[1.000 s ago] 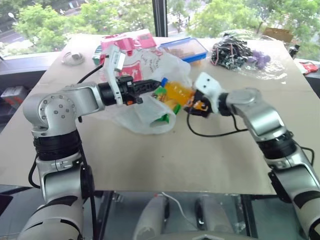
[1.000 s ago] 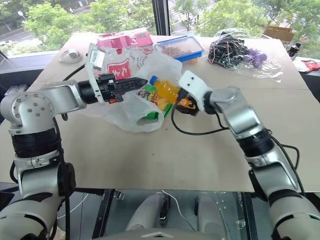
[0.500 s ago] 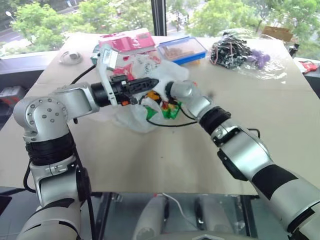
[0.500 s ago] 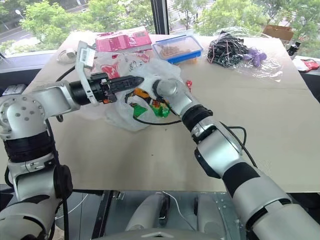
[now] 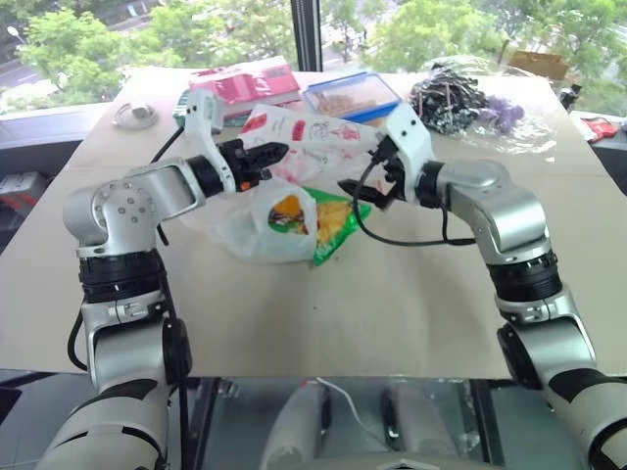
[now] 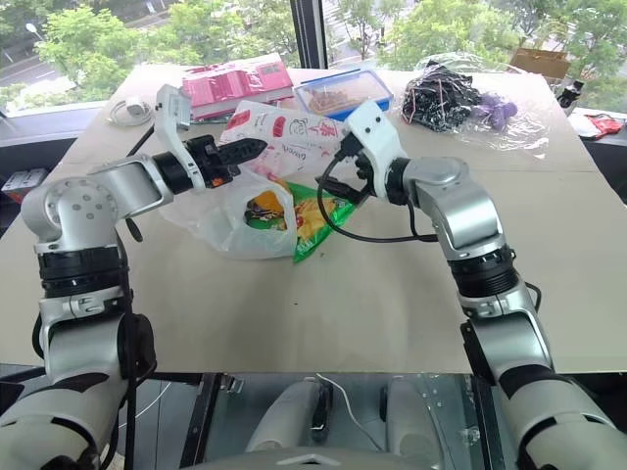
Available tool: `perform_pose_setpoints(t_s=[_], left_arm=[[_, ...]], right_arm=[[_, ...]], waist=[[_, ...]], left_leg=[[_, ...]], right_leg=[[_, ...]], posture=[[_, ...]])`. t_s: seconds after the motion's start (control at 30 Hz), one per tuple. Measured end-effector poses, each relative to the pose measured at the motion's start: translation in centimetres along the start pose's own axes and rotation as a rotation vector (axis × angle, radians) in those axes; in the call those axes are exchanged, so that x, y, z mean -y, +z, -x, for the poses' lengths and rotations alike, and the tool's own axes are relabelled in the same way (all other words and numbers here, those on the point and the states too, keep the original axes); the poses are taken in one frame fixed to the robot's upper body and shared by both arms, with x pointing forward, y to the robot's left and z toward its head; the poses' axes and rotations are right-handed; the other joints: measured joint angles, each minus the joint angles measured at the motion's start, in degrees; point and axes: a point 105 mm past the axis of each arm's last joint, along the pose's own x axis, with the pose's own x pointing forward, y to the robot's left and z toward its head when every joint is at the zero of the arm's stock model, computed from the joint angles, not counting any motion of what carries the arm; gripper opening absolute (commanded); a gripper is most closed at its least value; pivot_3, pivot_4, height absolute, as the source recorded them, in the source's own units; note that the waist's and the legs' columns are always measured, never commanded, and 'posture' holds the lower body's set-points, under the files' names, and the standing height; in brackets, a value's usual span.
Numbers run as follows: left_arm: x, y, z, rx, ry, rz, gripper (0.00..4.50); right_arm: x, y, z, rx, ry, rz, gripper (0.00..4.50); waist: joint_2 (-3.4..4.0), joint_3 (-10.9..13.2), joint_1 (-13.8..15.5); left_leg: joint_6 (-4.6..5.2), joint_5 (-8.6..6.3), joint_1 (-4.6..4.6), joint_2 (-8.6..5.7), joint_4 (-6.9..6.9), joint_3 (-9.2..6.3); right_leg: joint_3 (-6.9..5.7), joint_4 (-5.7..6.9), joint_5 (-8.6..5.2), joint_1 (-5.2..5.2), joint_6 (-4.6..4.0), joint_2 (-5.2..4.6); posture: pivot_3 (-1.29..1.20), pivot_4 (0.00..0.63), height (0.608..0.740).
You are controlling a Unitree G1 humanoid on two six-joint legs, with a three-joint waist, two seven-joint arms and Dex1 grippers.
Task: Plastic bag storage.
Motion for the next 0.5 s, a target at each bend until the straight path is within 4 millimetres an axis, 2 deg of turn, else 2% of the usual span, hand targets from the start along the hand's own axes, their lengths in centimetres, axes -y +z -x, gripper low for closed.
perform_pose_setpoints(t_s=[0.1, 0.2, 0.27, 0.3, 0.43, 0.5], left_arm=[[0.2, 0.0, -0.2, -0.008, -0.001, -0.009, 0.0], [0.8, 0.7, -0.3, 0.009, -0.012, -0.043, 0.0], [1.7, 0.7, -0.4, 0.006, -0.038, -0.079, 0.0], [2.9, 0.7, -0.7, -0.001, -0.079, -0.119, 0.0], [4.0, 1.0, -0.9, 0.015, -0.102, -0.177, 0.0], [3.2, 1.1, -1.4, 0.022, -0.047, -0.189, 0.0]], right_arm=[[-0.5, -0.2, 0.2, -0.023, 0.028, 0.017, 4.48], [-2.4, -0.7, 0.2, -0.04, 0.129, 0.016, 4.48], [-3.5, -1.2, -0.1, -0.042, 0.185, -0.005, 4.48], [-4.3, -1.5, -0.5, -0.044, 0.216, -0.005, 4.48], [-3.1, -1.5, -2.1, 0.003, 0.099, 0.08, 4.48], [-1.9, -1.2, -2.5, 0.052, 0.02, 0.157, 4.48]], waist=[[0.0, 0.0, 0.1], [-0.01, 0.0, 0.1], [-0.01, 0.0, 0.1], [-0.01, 0.0, 0.1], [-0.02, 0.0, 0.1], [-0.02, 0.0, 0.2]], left_leg=[[0.0, 0.0, -0.02, 0.0, 0.0, -0.02], [0.0, 0.0, -0.02, 0.01, 0.0, -0.02], [0.0, 0.0, -0.02, 0.01, 0.0, -0.01], [0.0, 0.0, -0.02, 0.01, 0.0, -0.01], [-0.01, 0.0, 0.04, 0.03, 0.0, 0.0], [-0.01, 0.0, 0.03, 0.02, 0.01, 0.0]], right_leg=[[-0.01, -0.01, 0.0, -0.02, 0.0, 0.0], [-0.01, -0.03, 0.0, 0.0, 0.0, -0.02], [0.0, -0.02, 0.0, 0.0, 0.0, -0.03], [0.0, -0.01, 0.0, 0.0, 0.0, -0.02], [0.01, 0.01, 0.0, 0.0, 0.0, 0.0], [-0.01, 0.0, 0.0, 0.0, 0.0, 0.05]], posture=[[0.0, 0.15, 0.732], [0.0, 0.15, 0.732], [0.0, 0.15, 0.732], [0.0, 0.15, 0.732], [0.0, 0.15, 0.732], [0.0, 0.15, 0.732]])
